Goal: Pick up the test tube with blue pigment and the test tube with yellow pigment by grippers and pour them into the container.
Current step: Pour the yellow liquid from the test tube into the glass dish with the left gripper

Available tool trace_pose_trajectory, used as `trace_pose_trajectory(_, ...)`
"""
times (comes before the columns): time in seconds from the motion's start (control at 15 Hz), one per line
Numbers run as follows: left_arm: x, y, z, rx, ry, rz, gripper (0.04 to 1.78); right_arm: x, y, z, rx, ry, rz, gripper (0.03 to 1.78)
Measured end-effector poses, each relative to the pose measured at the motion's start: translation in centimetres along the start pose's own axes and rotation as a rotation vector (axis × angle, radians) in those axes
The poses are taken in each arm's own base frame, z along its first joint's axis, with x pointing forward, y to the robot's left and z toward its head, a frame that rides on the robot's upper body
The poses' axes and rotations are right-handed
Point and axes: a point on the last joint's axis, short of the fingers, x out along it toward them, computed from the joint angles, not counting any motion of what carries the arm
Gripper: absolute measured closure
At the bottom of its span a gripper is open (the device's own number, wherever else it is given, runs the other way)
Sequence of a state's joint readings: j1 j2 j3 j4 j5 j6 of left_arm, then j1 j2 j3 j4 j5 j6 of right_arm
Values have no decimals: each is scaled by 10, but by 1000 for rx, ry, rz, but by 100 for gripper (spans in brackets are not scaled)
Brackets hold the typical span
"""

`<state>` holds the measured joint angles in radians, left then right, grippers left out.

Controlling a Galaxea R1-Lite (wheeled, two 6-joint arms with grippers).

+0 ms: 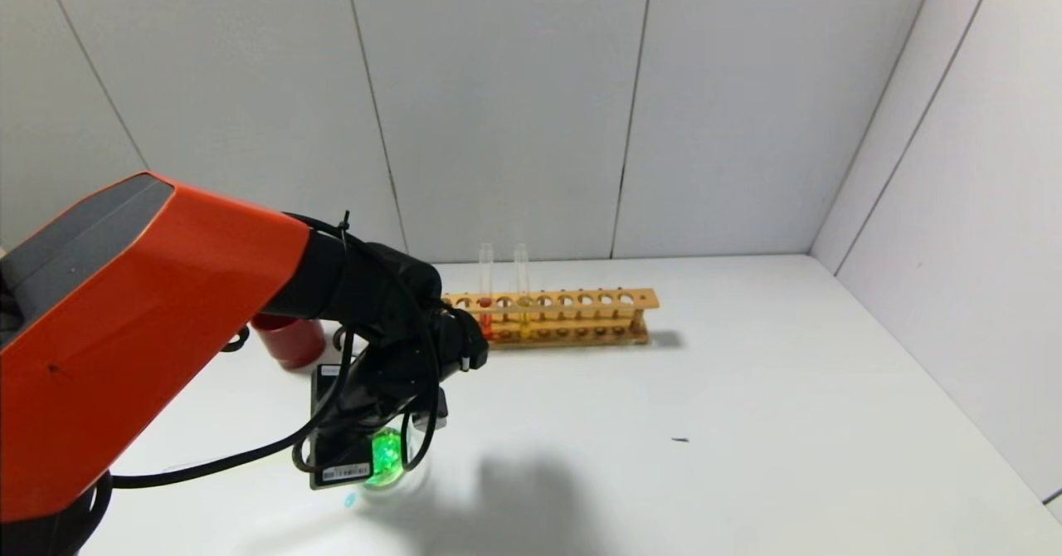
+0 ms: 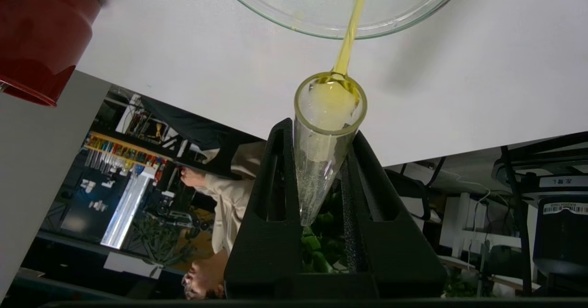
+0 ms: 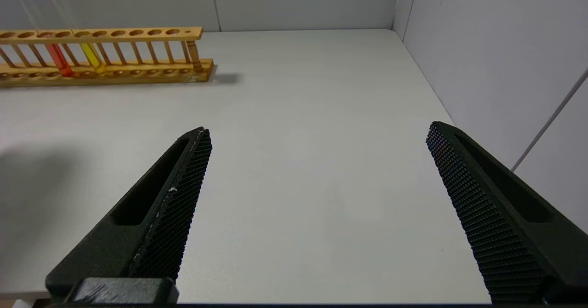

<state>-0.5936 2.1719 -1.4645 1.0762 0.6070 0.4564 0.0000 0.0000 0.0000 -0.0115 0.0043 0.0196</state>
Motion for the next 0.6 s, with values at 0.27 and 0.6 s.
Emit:
trace_pose_trajectory(0.27, -3, 0, 7, 27, 28, 9, 152, 0, 0, 0, -1, 0, 0, 10)
trace_pose_trajectory(0.6, -7, 1, 16, 66, 72, 9, 152, 0, 0, 0, -1, 0, 0, 10)
